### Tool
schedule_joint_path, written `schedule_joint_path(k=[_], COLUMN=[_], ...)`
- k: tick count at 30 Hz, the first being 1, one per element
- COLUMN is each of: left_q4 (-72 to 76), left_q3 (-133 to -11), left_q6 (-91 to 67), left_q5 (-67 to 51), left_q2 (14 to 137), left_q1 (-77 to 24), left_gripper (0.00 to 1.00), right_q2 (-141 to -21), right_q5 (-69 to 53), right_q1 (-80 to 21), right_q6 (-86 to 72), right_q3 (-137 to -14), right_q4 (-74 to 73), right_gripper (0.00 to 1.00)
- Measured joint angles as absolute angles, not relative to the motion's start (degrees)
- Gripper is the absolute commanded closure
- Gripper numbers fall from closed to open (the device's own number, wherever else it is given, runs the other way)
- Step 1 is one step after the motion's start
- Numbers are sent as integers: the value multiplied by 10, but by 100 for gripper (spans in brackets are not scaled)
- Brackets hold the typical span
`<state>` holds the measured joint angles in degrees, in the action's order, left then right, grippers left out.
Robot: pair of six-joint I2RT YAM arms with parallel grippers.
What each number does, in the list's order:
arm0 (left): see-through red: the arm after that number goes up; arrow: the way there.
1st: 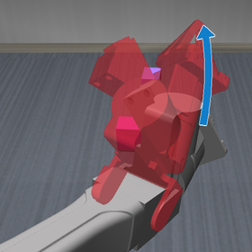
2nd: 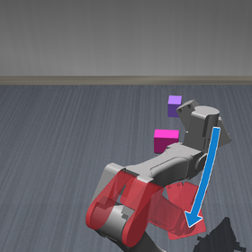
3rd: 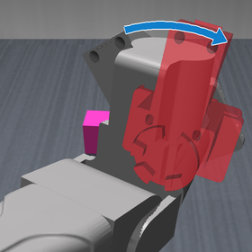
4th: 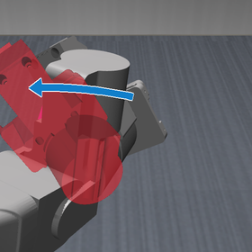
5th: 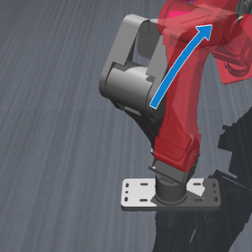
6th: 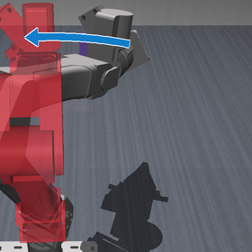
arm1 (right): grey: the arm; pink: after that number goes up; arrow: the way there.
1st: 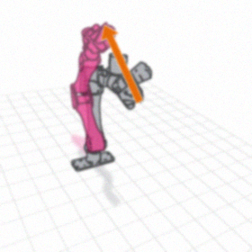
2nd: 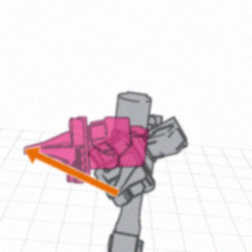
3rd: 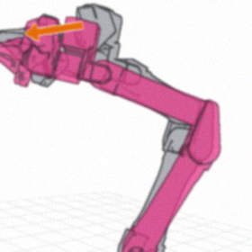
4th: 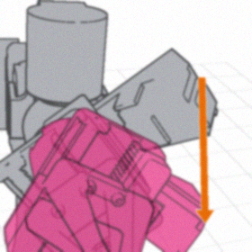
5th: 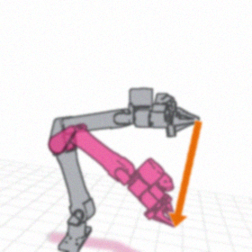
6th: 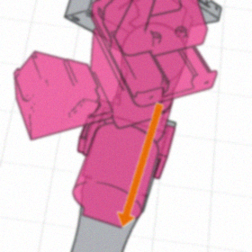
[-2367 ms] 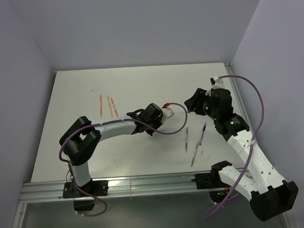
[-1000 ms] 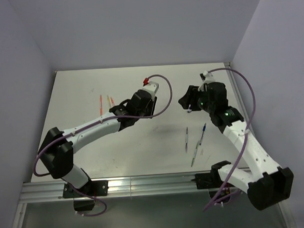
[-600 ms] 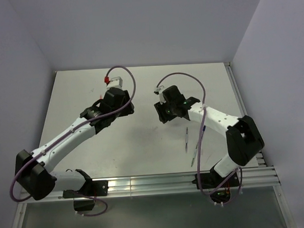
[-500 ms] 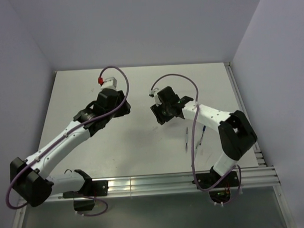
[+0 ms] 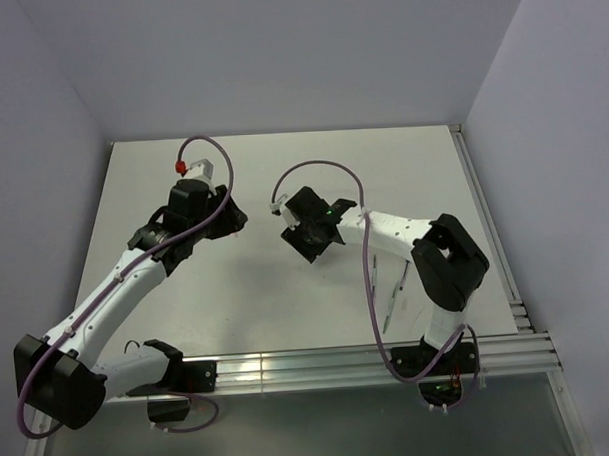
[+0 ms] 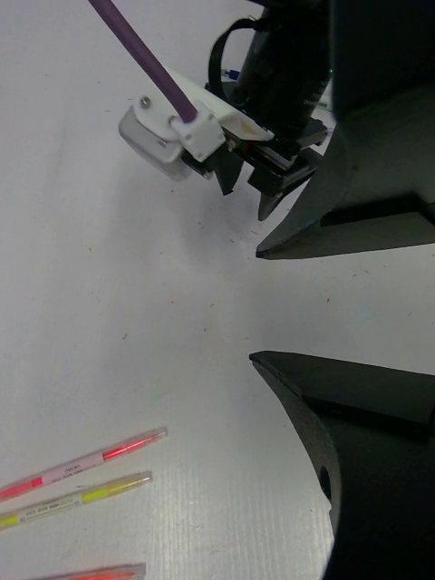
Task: Insert the pens into the pen caps
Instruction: Pick up the pen cap from the center of the board.
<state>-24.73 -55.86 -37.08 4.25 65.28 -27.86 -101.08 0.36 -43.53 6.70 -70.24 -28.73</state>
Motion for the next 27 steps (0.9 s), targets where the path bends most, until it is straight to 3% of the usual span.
schedule_joint_path(k=[27], left_q4=[-232], left_q3=[-536], left_q6=[-364], left_q5=[-32], left_q2=[650], left_q1=[-234], left_gripper=[50], right_q2=[-1082], right_q5=[85], right_q1=[-438], right_q6=[84], right_q3=[-740], right_q4=[-280], right_gripper=[48])
